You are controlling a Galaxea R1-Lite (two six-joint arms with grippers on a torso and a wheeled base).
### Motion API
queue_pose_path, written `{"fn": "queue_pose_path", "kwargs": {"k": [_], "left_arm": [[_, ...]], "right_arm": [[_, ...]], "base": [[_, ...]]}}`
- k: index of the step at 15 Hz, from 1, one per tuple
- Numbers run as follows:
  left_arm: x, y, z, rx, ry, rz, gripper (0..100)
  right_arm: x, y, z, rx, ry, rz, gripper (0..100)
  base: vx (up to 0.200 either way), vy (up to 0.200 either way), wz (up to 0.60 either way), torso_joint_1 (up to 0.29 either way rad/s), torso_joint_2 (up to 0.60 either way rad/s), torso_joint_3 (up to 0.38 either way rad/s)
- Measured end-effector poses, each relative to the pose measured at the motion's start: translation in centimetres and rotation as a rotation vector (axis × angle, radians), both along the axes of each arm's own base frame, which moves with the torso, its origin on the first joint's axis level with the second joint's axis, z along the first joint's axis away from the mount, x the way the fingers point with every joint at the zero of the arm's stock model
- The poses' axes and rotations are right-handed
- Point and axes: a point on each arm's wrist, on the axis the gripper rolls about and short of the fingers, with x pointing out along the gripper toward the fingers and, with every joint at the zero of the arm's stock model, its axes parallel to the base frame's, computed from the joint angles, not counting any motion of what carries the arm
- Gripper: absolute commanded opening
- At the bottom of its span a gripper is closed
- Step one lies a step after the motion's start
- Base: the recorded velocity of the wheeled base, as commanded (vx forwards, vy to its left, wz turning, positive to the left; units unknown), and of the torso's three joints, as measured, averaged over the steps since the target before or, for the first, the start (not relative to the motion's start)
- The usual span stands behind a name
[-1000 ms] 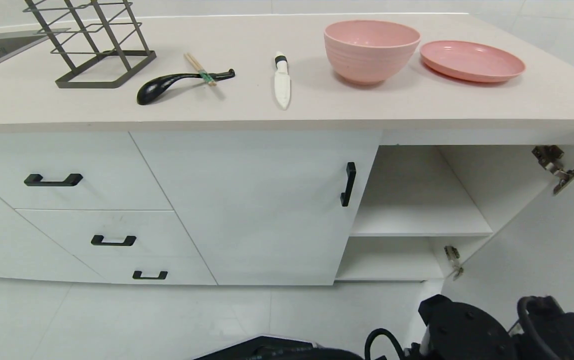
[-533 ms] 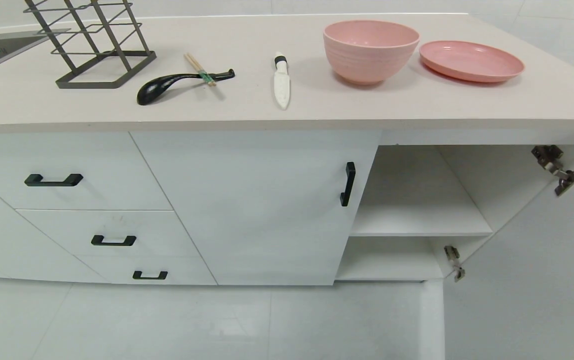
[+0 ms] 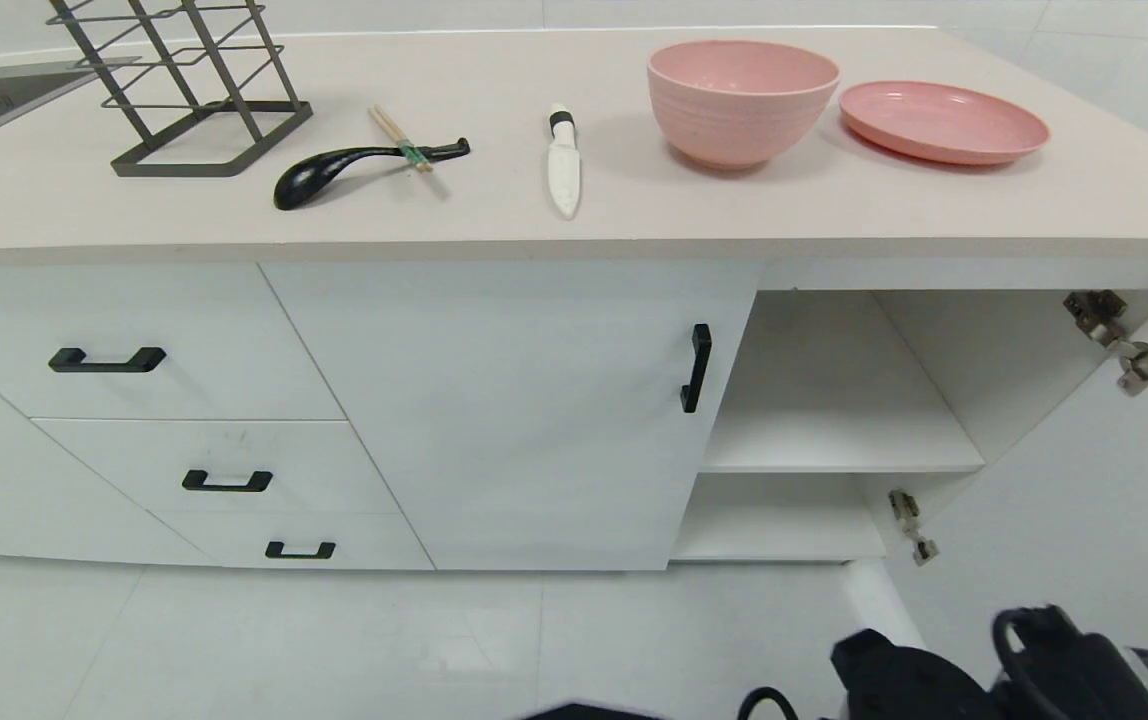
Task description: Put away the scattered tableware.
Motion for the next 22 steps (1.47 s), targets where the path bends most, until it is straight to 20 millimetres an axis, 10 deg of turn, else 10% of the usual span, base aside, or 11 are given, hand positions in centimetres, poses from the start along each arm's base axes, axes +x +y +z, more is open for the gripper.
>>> {"fn": "queue_pose_path", "kwargs": {"k": [6,12,18,22], "left_arm": [[2.5,11.5,2.0,0.080,0.026,0.147,100],[1.4,25.5,9.2,0.003,-0.020,0.326,100],[-2.1,39.3,13.2,-0.116,-0.112,0.698,100],[-6.3,44.7,12.2,-0.065,-0.094,0.984,100]], "right_arm": [[0.8,0.0,-3.8,0.026,0.150,0.019,100],[0.9,0.2,-7.3,0.040,0.276,0.055,100],[-2.2,0.7,-11.2,0.051,0.406,0.090,100],[-4.9,0.9,-14.1,0.067,0.514,0.096,100]], "base": [[0.000,0.000,0.00,0.000,0.00,0.000],[0.000,0.000,0.00,0.000,0.00,0.000],[0.000,0.000,0.00,0.000,0.00,0.000],[0.000,0.000,0.00,0.000,0.00,0.000]]}}
